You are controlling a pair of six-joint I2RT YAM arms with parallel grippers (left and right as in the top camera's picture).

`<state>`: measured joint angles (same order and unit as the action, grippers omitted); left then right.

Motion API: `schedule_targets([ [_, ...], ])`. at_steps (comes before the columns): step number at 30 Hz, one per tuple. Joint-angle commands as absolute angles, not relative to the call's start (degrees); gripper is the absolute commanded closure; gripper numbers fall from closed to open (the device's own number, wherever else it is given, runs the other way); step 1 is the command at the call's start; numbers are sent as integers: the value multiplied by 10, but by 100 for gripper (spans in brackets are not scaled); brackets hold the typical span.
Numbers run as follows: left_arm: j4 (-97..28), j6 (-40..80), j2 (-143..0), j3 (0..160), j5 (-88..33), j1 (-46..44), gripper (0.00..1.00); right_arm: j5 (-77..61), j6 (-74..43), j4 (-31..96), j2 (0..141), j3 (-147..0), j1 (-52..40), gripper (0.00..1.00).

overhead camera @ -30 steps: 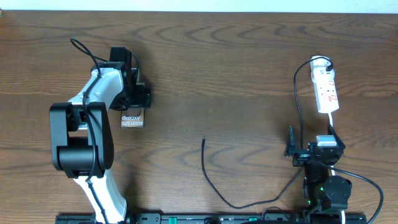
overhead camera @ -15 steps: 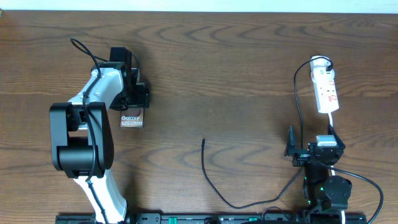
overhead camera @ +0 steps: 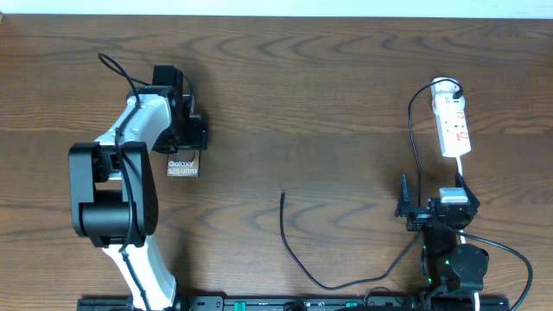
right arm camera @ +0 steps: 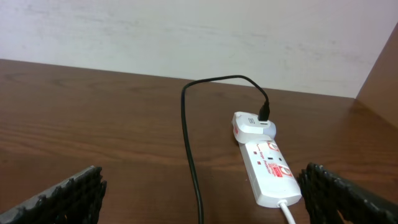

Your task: Plug charger to phone and switch on socket

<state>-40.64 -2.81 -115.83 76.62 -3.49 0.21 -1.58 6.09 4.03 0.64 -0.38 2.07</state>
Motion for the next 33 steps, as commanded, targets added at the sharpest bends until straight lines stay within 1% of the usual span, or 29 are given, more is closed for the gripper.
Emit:
schedule_targets([
  [1,-408,-30,-1159,755,-38,3,20,-14,56,43,3,-3,17,1],
  [8,-408,-30,-1159,755,-38,3,21,-14,56,43,3,-3,17,1],
  [10,-408,-30,-1159,755,-38,3,24,-14,56,43,3,-3,17,1],
  [23,-408,-30,-1159,755,-38,3,24,-14,56,43,3,-3,17,1],
  [30,-408,-30,-1159,755,-38,3,26,-14,56,43,3,-3,17,1],
  [33,-408,-30,-1159,755,-38,3,29,-14,56,43,3,-3,17,1],
])
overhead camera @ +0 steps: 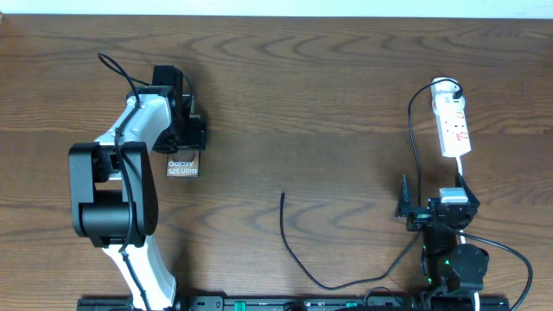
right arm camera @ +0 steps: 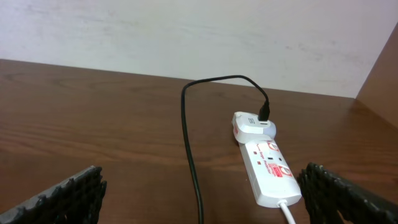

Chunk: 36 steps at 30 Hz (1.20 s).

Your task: Plug charger to phone and switch on socket

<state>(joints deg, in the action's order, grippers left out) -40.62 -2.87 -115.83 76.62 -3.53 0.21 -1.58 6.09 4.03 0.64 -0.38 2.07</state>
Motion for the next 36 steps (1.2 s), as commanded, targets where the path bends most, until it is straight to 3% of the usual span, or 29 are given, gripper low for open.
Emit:
schedule_targets([
  [1,-408,-30,-1159,755,-38,3,29,-14,56,43,3,-3,17,1],
  [26,-408,-30,-1159,755,-38,3,36,-14,56,43,3,-3,17,1],
  [36,-408,-30,-1159,755,-38,3,51,-14,56,43,3,-3,17,1],
])
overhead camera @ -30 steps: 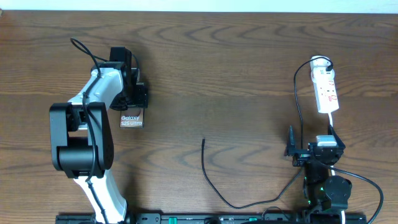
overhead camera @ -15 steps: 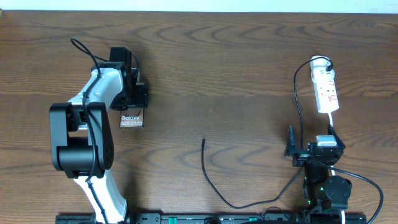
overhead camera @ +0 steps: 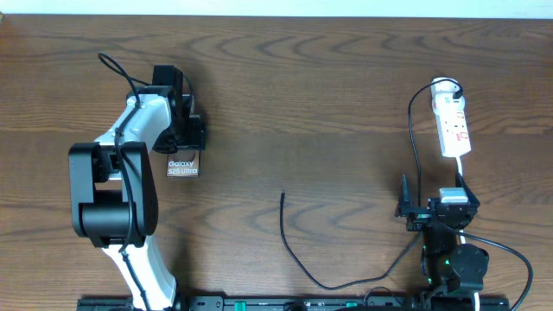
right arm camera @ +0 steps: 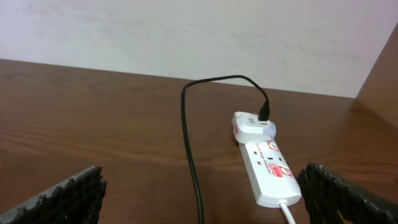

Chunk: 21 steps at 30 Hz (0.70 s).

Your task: Plug charger to phone and switch on socket

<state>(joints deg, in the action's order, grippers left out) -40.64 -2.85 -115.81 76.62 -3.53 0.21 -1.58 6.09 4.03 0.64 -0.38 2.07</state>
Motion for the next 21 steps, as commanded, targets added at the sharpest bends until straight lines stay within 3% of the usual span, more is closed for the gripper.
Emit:
schedule_targets([
  [1,-408,-30,-1159,755,-38,3,51,-14,56,43,3,-3,17,1],
  [8,-403,-30,-1159,755,-38,3,72,-14,56,43,3,-3,17,1],
  [10,-400,-30,-1159,757,-38,3,85,-14,56,43,3,-3,17,1],
  [21,-419,-30,-1143,803,-38,3,89,-14,56,43,3,-3,17,1],
])
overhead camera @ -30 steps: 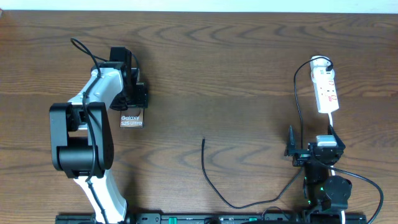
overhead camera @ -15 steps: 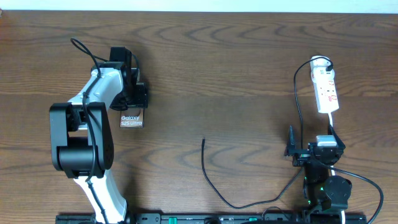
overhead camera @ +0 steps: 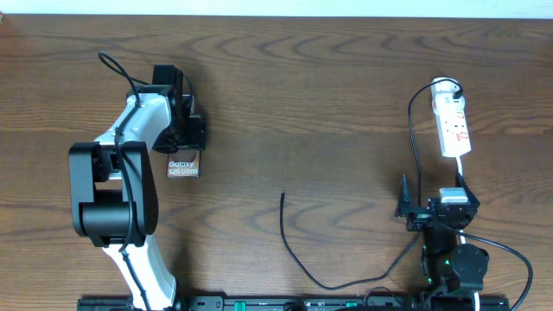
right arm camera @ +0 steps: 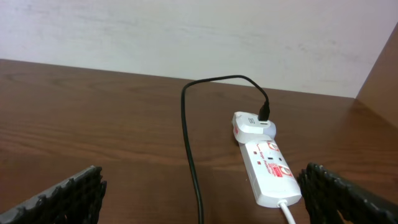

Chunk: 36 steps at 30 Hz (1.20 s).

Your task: Plug charger to phone and switch on socket

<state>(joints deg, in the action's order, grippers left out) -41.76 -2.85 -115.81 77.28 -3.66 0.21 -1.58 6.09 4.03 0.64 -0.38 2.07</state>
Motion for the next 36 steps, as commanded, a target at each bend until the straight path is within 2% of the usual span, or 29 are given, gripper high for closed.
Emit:
schedule_targets([
  [1,-419,-29,-1134,807,-38,3,89,-14,56,43,3,-3,17,1],
  [13,-433,-19,-1010,815,-39,3,90,-14,56,43,3,-3,17,1],
  [21,-476,70,-949,815,-58,3,90,-14,56,43,3,-3,17,1],
  [31,-488,117,-940,815,-319,17,90,-14,56,43,3,-3,17,1],
  [32,-488,126,-940,815,-409,35,92,-14,56,43,3,-3,17,1],
  [36,-485,221,-940,815,-523,76,92,-14,56,43,3,-3,17,1],
])
